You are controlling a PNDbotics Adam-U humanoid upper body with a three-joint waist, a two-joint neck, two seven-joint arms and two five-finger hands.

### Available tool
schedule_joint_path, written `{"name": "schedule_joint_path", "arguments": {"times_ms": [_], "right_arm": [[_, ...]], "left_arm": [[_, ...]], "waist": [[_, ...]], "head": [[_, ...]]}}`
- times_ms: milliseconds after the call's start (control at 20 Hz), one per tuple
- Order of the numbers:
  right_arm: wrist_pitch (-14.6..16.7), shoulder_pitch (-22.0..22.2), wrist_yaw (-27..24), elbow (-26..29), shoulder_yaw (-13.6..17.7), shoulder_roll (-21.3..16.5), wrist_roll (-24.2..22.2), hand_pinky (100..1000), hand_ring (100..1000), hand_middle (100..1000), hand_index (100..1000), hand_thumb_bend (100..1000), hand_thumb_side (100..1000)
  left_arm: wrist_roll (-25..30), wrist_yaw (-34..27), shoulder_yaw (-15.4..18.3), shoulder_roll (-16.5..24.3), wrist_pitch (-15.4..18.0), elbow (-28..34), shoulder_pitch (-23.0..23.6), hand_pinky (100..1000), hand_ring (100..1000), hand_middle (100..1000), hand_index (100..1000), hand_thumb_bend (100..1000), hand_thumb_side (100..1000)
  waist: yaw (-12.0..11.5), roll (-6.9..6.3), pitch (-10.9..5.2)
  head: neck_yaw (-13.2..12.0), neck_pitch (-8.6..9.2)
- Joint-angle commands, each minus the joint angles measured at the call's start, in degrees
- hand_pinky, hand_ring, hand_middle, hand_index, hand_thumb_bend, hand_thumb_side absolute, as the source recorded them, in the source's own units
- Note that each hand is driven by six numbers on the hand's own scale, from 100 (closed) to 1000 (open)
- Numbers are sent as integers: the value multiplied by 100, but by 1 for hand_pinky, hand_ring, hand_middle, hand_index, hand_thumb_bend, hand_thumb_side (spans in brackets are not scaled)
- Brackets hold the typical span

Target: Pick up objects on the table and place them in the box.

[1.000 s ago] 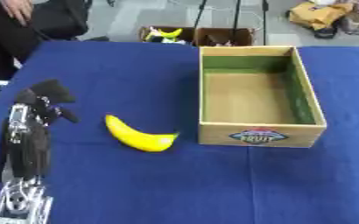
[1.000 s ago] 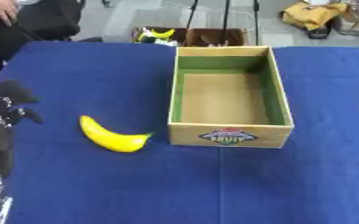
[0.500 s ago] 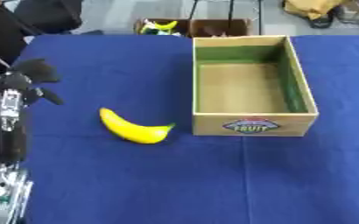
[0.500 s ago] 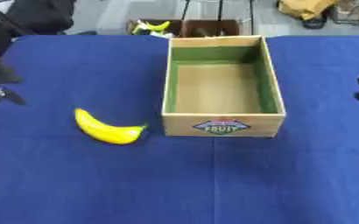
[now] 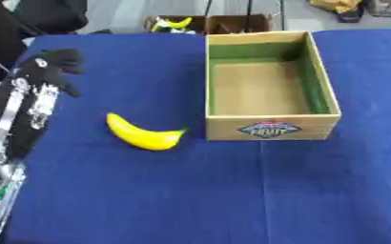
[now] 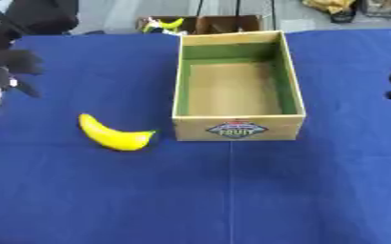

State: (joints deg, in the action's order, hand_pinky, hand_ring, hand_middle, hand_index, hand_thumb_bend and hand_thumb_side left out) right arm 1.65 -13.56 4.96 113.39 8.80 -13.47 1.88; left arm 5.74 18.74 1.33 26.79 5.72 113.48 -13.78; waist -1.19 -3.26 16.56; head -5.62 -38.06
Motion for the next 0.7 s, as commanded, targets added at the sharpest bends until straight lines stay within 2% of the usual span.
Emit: {"name": "schedule_joint_path", "arguments": {"times_ms": [50,400,600,700], "right_arm": [[22,-29,27,88,1,-141,-25,626,709,615,851,100,1000],[46,-33,22,53,-26,-155,-61,627,710,616,851,100,1000],[62,-42,7,29,-44,-126,-83,627,710,615,851,100,1000],[71,-52,-4,19,-51,-104,-91,627,710,615,850,100,1000]], "left_arm": [[253,262,-102,562,-237,111,-109,516,731,751,867,100,976],[836,844,-748,1509,-732,53,-393,545,751,807,902,100,927],[1216,1224,-910,2127,-805,10,-592,586,795,824,907,100,899],[1411,1416,-943,2444,-789,25,-653,614,815,843,915,128,883]], "waist": [[7,17,-115],[57,18,-129],[104,65,-139],[142,96,-141]], "head": [[-10,-27],[-90,145],[-142,217],[-163,250]]}}
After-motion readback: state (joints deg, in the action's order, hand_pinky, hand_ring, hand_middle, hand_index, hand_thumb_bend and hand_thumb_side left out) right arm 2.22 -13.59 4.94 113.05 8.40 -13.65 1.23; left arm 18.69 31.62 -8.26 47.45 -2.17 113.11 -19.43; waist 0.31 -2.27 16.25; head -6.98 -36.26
